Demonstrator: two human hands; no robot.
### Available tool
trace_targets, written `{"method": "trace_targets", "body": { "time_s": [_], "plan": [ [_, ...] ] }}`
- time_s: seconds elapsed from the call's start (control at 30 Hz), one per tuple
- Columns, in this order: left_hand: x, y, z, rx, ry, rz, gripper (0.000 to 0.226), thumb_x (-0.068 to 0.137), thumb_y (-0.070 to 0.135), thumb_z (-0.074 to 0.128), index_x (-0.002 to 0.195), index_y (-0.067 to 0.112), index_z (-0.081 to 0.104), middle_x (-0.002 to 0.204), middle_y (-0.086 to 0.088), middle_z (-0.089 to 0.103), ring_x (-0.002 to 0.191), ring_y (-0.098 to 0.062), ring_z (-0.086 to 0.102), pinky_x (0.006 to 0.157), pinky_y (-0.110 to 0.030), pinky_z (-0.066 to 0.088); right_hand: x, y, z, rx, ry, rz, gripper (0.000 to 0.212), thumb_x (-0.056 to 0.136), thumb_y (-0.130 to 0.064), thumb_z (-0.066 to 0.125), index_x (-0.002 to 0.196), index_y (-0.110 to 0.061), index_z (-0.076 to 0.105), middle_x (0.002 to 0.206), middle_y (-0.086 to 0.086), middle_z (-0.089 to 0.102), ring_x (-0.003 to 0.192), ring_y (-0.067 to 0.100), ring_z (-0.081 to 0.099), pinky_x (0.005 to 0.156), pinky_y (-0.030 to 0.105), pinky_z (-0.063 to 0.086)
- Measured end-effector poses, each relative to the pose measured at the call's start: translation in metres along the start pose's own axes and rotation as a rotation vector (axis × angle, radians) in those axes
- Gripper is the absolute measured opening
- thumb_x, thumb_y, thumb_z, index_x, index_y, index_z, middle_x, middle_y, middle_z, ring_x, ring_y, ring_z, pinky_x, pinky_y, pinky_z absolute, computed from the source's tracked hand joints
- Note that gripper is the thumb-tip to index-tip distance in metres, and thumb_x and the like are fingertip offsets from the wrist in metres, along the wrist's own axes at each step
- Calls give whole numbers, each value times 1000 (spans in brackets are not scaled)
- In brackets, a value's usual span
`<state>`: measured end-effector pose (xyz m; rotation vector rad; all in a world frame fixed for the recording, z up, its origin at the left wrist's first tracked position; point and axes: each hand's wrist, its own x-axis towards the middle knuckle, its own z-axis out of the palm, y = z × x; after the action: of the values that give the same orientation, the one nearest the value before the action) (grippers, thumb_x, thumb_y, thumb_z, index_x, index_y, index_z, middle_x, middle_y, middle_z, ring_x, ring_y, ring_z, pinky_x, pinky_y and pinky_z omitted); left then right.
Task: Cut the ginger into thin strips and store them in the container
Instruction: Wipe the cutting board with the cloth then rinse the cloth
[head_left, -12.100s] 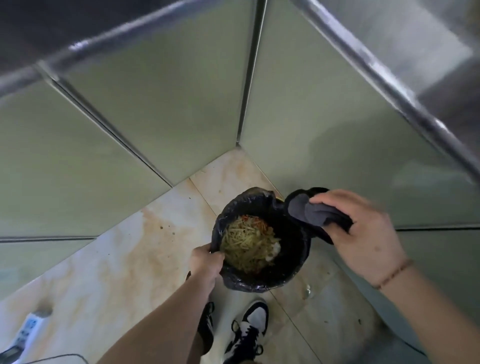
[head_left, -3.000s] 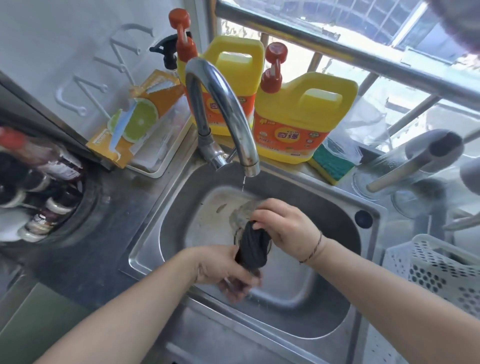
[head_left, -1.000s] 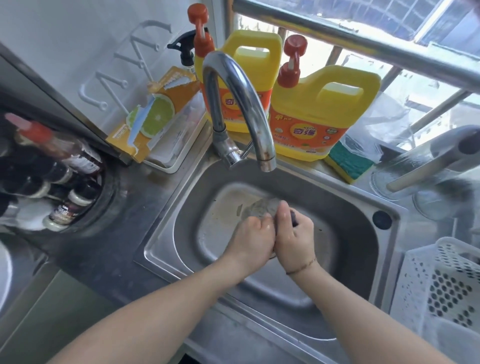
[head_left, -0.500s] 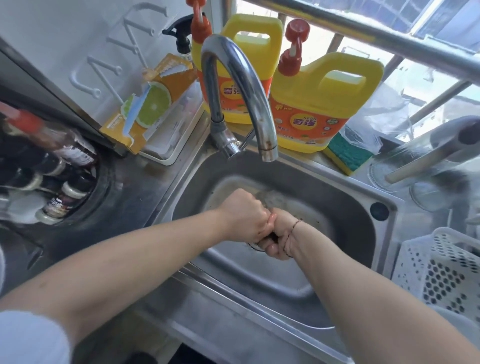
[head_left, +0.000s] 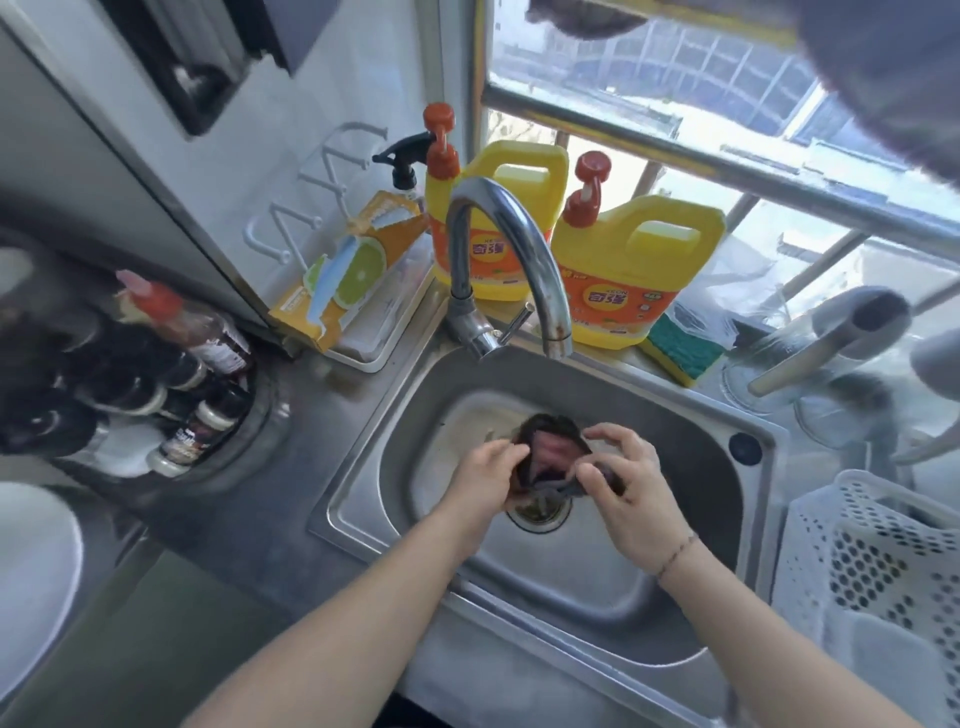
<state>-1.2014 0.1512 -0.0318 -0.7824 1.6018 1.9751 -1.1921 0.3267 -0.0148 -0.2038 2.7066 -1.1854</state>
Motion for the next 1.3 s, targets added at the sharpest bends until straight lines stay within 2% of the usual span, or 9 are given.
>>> {"method": "trace_targets", "body": {
  "time_s": [0.17,0.23,0.3,0.43,0.6,0.77,0.97,1.1,1.3],
  "plan": [
    [-23,18,12,-477,-53,-73,34,103,13,32,94,3,63,75,-10,70,60,-18,68,58,-28,56,-36,7,-23,-57,-154,41,10,82,-28,75,78,-37,73,115,-9,56,114,18,49,104,34,35],
    [-36,15,23,-365,-117,-16,28,102,7,36,107,-3,62,81,-12,70,66,-22,69,62,-29,56,-35,-6,-35,168,-148,222,12,79,-45,73,77,-34,72,104,-10,63,100,11,55,90,25,41],
    [-53,8,36,-228,-157,71,23,102,3,42,112,1,62,81,-9,70,66,-20,69,60,-28,55,-30,-16,-43,391,-76,355,50,67,-72,65,86,-26,70,85,-10,66,81,10,59,71,26,46],
    [-82,-7,51,-114,-40,234,17,105,14,52,110,14,68,101,-10,75,94,-24,73,79,-38,60,-42,-22,-43,271,-171,49,46,67,-54,77,106,-39,57,113,-13,64,107,7,61,89,34,53],
    [-115,-26,40,-221,108,317,12,104,21,57,107,18,68,111,-10,73,103,-25,67,103,-48,50,-52,-47,-41,-190,-138,-215,12,83,-31,73,84,-19,70,73,-4,67,72,16,61,70,28,45],
    [-173,-49,-14,-398,3,401,63,77,-3,74,136,7,53,131,-21,65,116,-34,64,104,-51,49,-64,-92,-27,553,-81,-51,30,91,-30,65,65,-14,67,64,1,60,65,15,53,67,37,44],
    [-239,-89,-88,-690,581,273,32,98,6,58,127,19,53,88,-5,67,63,-13,62,59,-27,53,-111,-179,24,935,-580,-71,16,80,-26,71,82,-11,69,78,13,63,77,26,58,71,38,47],
    [-304,-138,-104,-579,467,237,41,88,60,63,95,21,70,90,-10,74,84,-27,70,82,-41,59,-165,-231,78,822,-941,-179,33,64,-38,85,86,-16,73,79,12,65,75,26,59,74,41,52],
    [-407,-250,-181,-1035,736,369,14,87,22,66,89,8,67,86,-13,68,67,-20,63,60,-28,47,-256,-302,143,718,-1163,-272,58,54,-47,89,93,-8,73,86,17,71,75,26,68,70,34,57]
  ]
}}
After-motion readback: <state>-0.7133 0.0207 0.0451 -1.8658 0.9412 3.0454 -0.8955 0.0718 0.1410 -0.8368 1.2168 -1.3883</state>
